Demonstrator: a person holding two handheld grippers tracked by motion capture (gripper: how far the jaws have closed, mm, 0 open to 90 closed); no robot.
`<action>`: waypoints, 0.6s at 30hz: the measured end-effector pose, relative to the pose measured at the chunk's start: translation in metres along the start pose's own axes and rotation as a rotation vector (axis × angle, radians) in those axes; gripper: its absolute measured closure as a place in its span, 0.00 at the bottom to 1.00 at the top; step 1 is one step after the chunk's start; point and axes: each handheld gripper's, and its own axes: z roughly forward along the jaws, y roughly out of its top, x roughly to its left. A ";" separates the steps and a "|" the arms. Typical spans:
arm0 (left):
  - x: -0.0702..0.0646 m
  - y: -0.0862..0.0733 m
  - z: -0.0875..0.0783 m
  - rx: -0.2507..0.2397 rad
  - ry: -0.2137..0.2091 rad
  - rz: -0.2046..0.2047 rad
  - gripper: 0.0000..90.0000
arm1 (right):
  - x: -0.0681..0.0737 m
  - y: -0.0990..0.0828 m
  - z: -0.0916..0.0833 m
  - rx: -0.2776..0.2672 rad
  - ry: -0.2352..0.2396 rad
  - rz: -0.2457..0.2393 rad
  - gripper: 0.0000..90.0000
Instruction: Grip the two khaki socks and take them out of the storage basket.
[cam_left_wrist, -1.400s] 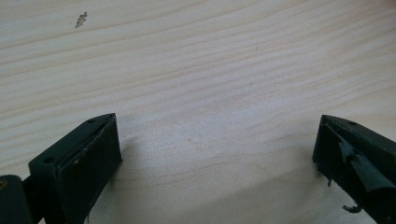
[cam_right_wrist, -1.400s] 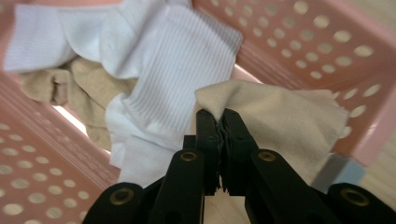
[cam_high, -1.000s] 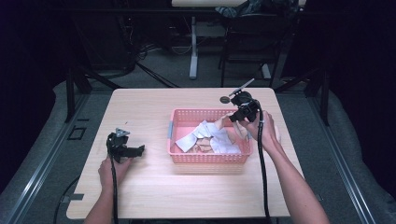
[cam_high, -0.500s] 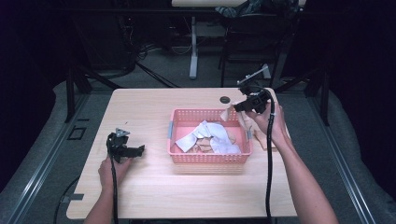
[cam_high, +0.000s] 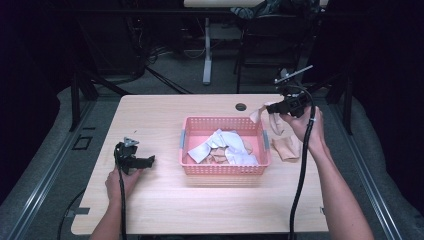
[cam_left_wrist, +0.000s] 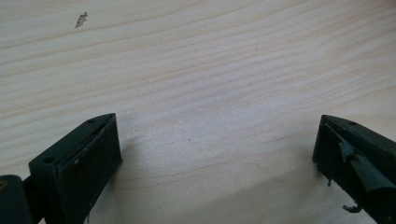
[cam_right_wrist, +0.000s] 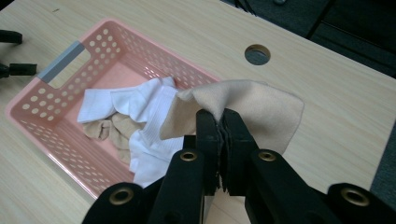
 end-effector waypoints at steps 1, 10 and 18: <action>0.000 0.000 0.000 0.000 0.000 0.000 0.01 | -0.002 -0.002 -0.002 -0.006 -0.004 0.005 0.97; 0.000 0.000 0.000 0.000 0.000 0.000 0.01 | -0.024 -0.018 -0.013 -0.011 -0.036 0.047 0.97; 0.000 0.000 0.000 0.001 0.000 -0.001 0.01 | -0.043 -0.036 -0.015 -0.019 -0.061 0.088 0.97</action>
